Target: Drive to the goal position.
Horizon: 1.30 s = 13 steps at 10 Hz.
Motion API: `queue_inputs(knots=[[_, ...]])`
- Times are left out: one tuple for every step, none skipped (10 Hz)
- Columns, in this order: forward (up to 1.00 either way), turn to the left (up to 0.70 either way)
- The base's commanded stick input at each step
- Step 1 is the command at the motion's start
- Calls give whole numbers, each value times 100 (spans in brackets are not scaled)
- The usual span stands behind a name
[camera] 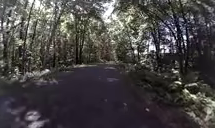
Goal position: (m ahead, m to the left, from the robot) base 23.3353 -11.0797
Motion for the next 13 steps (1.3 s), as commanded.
queue_inputs(knots=[[45,8],[45,0],[45,0],[45,0],[45,0],[45,0],[45,0],[45,0],[45,0],[45,0],[45,0],[45,0],[45,0]])
